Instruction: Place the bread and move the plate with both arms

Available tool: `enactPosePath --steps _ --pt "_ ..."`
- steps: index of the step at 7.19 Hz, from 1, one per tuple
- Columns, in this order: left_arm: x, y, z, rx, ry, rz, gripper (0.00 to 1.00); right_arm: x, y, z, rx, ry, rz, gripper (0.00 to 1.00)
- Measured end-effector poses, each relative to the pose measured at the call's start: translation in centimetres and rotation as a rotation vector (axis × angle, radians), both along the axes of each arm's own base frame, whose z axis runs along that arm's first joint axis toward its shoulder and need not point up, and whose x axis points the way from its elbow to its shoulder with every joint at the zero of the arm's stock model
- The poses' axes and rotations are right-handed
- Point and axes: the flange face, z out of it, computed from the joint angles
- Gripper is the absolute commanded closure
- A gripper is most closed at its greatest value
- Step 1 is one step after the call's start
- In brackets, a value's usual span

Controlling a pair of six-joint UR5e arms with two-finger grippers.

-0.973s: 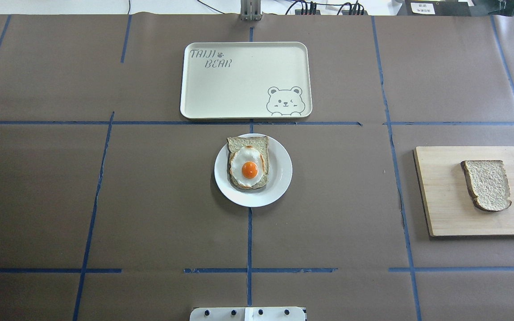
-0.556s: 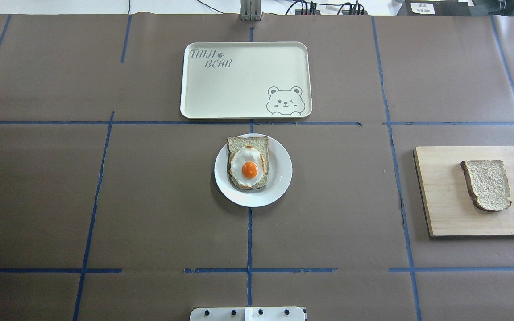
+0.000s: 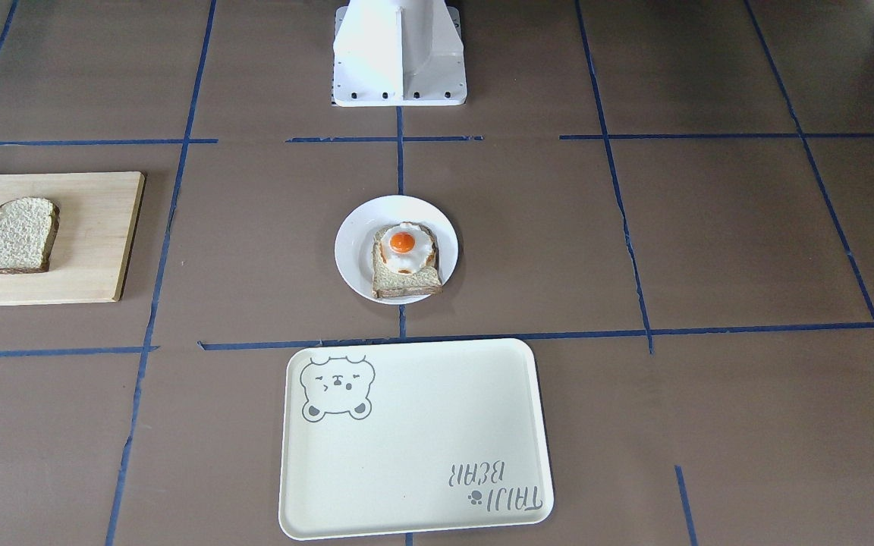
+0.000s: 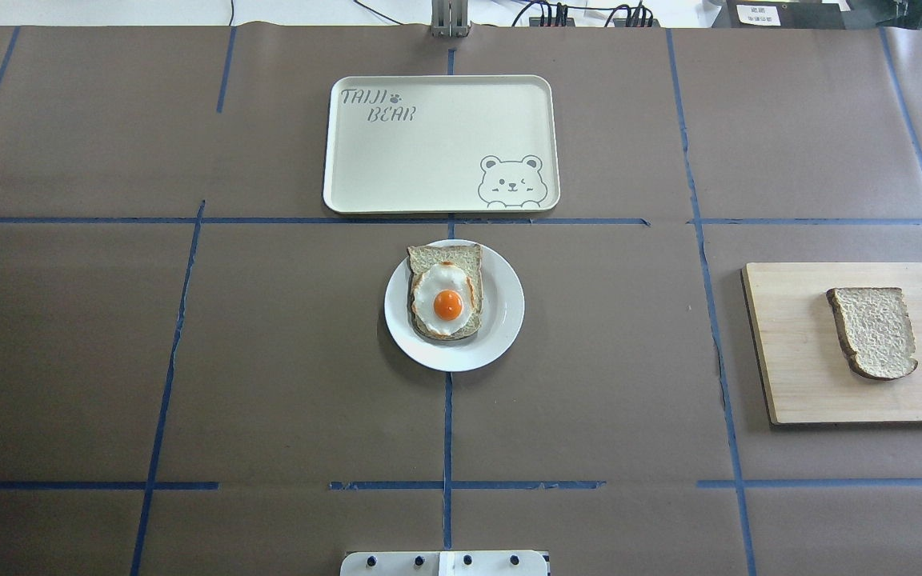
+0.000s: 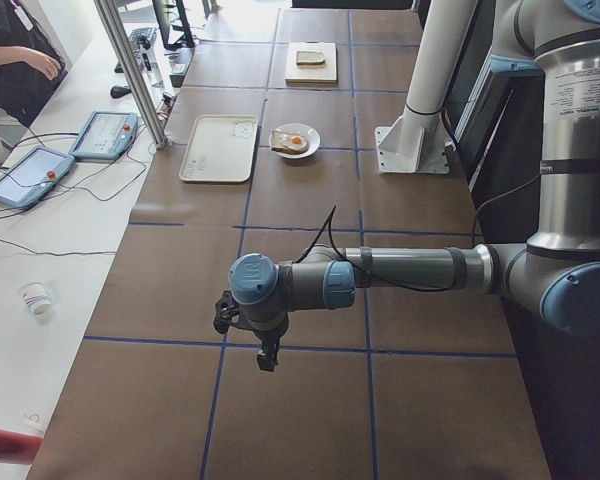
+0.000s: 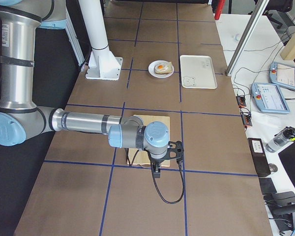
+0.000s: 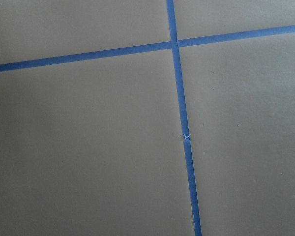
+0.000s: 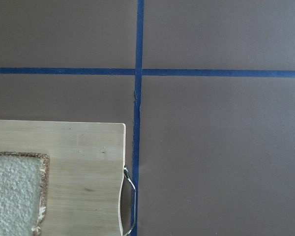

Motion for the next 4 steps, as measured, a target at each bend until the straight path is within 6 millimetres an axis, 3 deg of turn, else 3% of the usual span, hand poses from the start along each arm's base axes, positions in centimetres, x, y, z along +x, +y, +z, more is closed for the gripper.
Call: enactPosePath --steps 4 --pt "0.0 -0.1 -0.2 0.006 0.000 0.000 0.00 -1.3 -2.6 -2.3 0.048 -0.029 -0.029 0.00"
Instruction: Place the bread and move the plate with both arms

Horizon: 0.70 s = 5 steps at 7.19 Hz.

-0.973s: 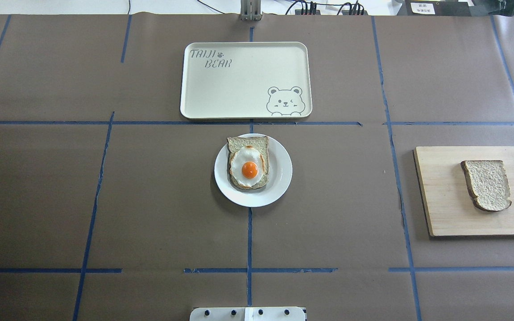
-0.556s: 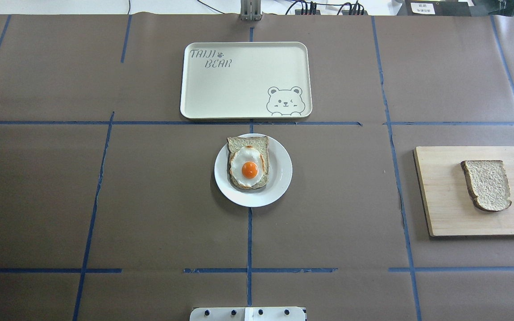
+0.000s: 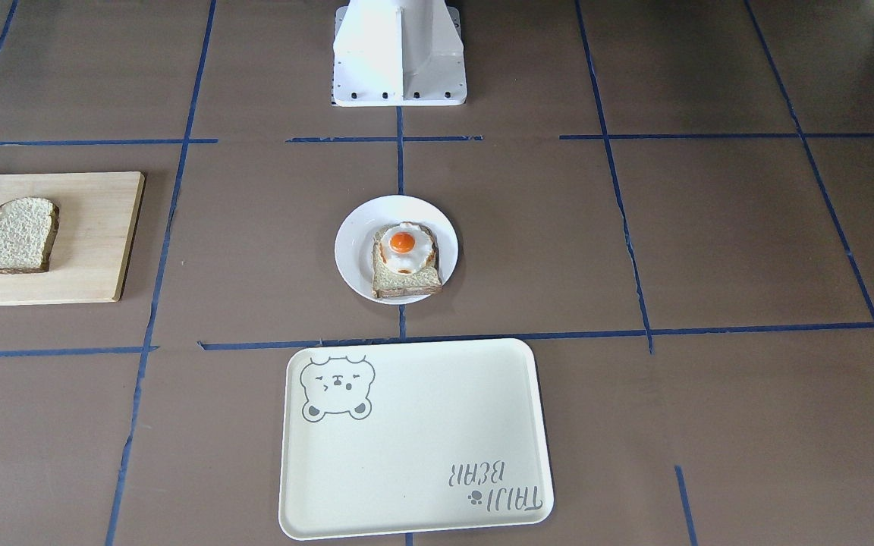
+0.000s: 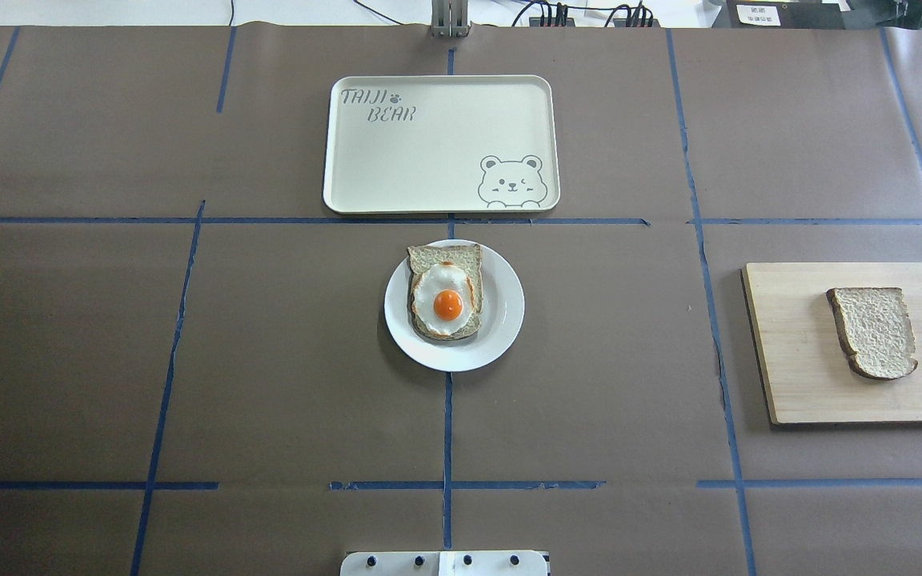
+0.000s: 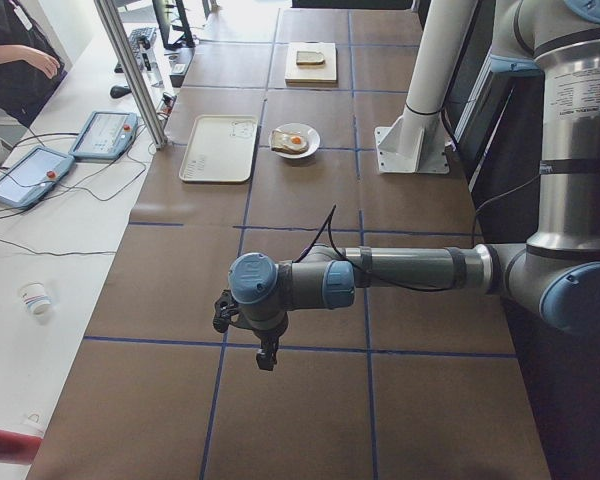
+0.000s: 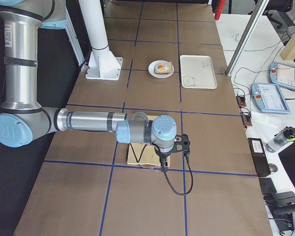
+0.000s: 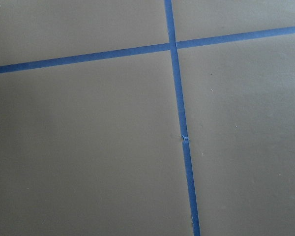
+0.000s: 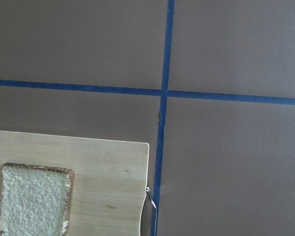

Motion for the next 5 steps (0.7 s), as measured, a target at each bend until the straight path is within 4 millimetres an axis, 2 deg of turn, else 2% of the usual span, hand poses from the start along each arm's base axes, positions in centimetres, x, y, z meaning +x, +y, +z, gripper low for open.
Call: enactPosePath --steps 2,3,5 --pt "0.0 -0.1 -0.3 0.006 0.000 0.000 0.00 -1.3 -0.1 -0.3 -0.024 -0.016 0.026 0.00" --pt "0.0 -0.1 -0.5 0.009 0.000 0.000 0.00 -2.9 0.1 -0.4 -0.039 -0.027 0.059 0.00" --pt "0.0 -0.1 -0.6 0.012 0.000 0.000 0.00 -8.2 1.3 -0.8 -0.071 -0.075 0.133 0.00"
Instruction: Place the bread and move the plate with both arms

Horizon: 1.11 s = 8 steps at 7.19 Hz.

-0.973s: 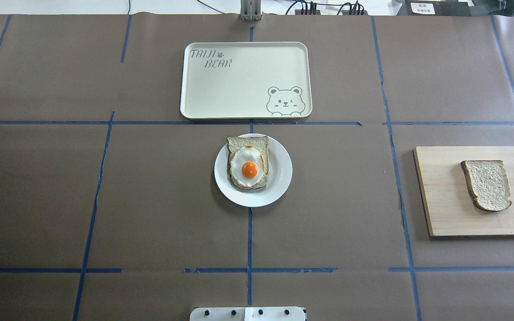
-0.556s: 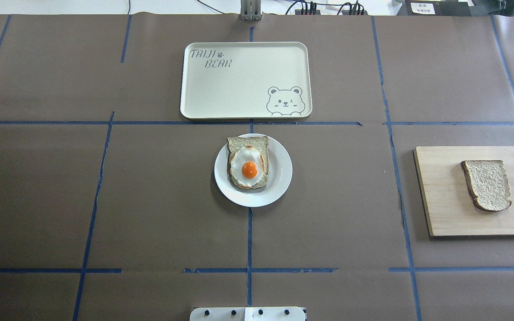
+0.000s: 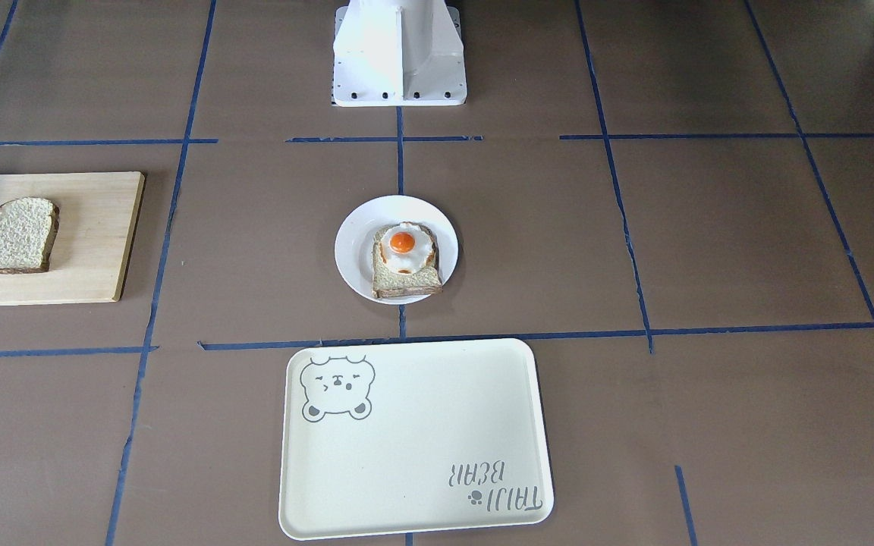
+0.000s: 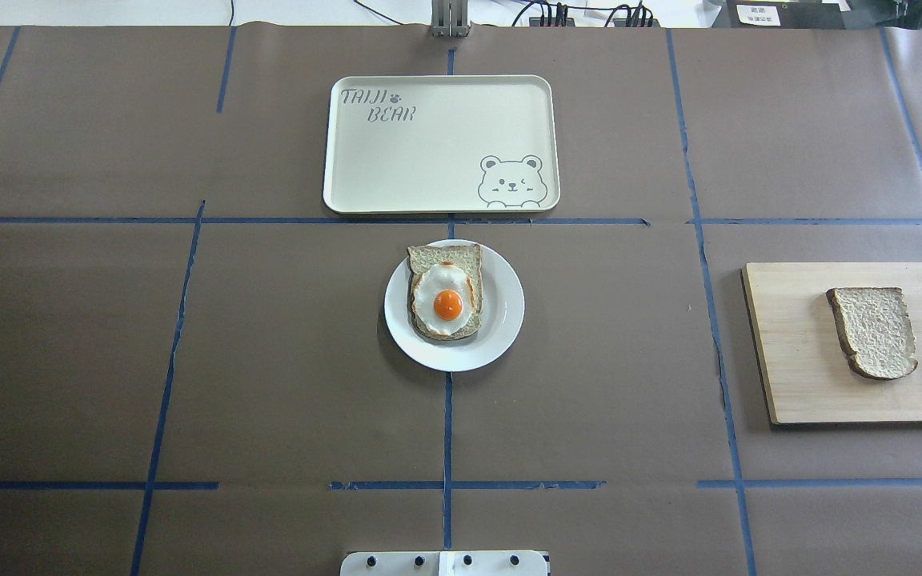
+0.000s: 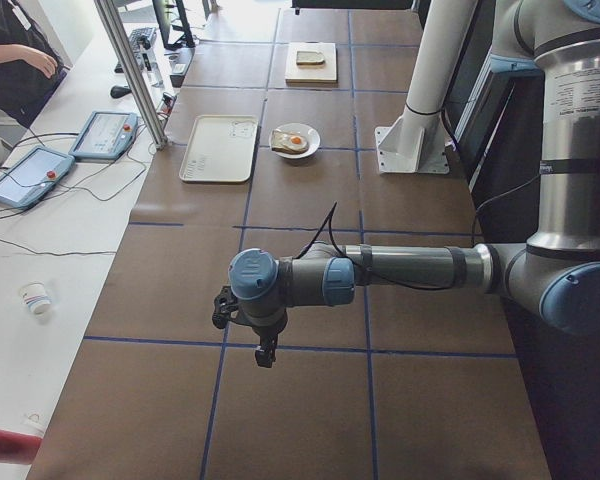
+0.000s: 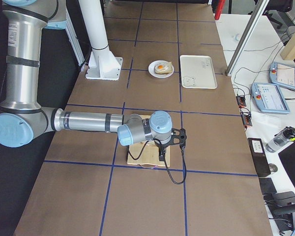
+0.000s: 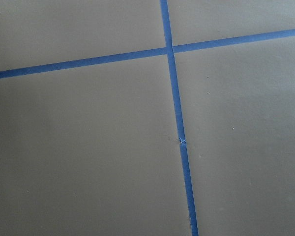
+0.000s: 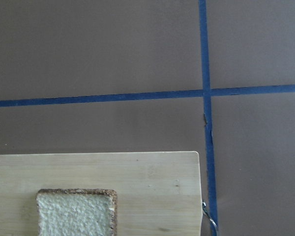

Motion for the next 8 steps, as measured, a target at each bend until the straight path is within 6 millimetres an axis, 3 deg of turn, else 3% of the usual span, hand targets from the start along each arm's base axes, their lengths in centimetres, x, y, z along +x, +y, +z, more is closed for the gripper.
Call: enactPosePath --steps 3,6,8 --pt "0.0 0.0 0.0 0.001 0.000 0.000 0.00 -6.3 2.7 0.5 -0.053 -0.051 0.020 0.02" --pt "0.0 0.1 0.1 -0.001 0.000 0.001 0.00 -11.2 3.5 1.1 -0.099 -0.005 -0.005 0.24" --pt "0.0 0.1 0.1 0.000 0.000 0.000 0.00 -12.5 3.7 1.9 -0.120 0.010 -0.020 0.32"
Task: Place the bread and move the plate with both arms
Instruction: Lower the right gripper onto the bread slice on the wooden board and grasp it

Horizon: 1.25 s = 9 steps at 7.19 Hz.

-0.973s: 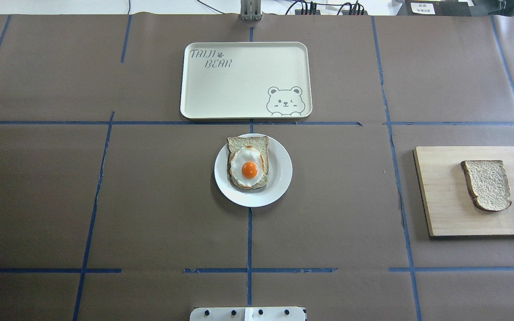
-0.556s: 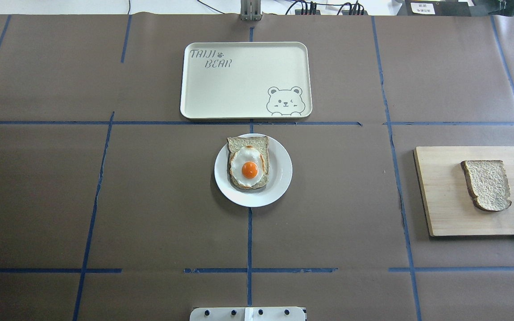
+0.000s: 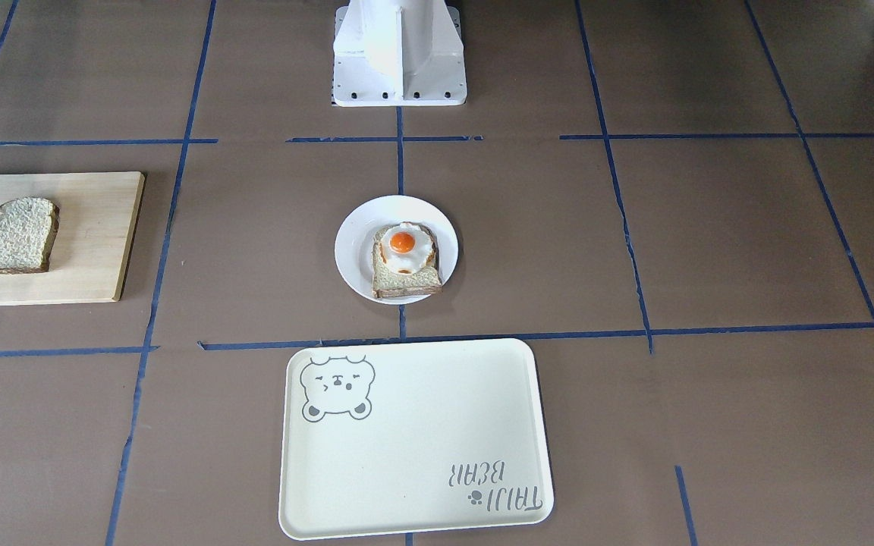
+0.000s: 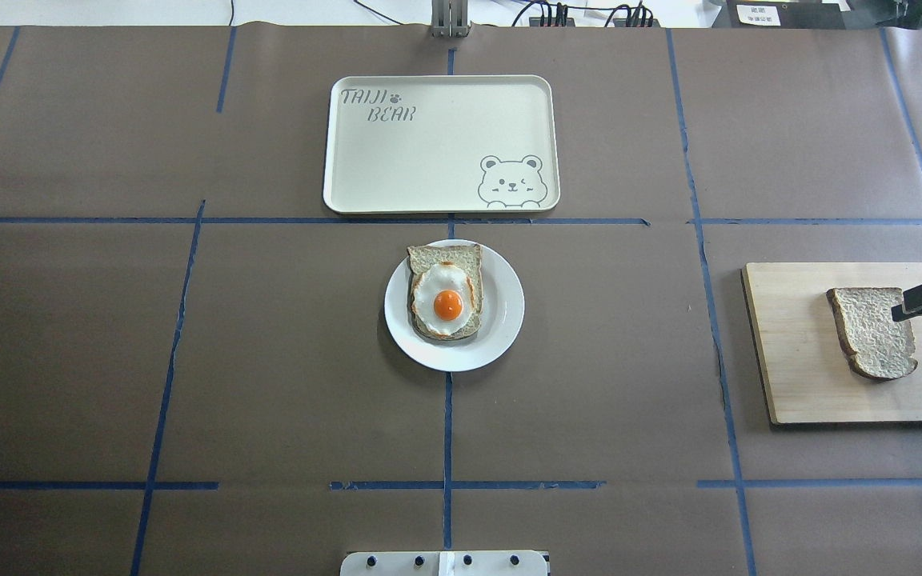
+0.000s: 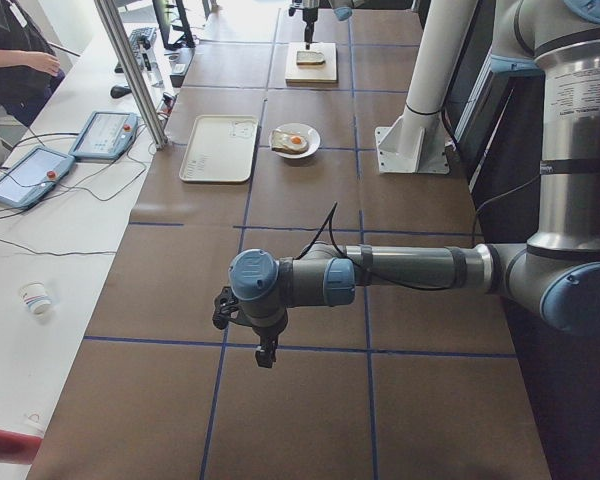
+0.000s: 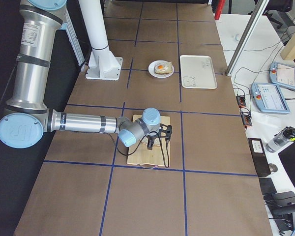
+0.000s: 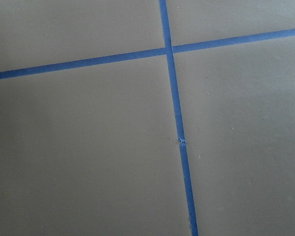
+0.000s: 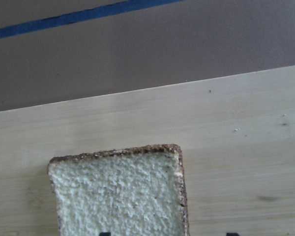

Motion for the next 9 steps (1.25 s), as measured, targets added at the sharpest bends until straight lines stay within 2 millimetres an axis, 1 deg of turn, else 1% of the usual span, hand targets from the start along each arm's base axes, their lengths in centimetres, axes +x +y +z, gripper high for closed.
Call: enactPosePath --steps 3,5,9 --pt "0.0 -0.1 -0.1 0.003 0.000 0.001 0.00 -1.1 -0.7 1.5 -0.012 0.017 -0.018 0.37" --pt "0.0 -0.1 -0.1 0.004 0.001 0.001 0.00 -1.3 -0.8 1.8 -0.014 0.022 -0.020 0.41" --pt "0.0 -0.1 -0.2 0.004 0.000 0.001 0.00 -1.3 -0.8 2.3 -0.018 0.033 -0.017 0.41"
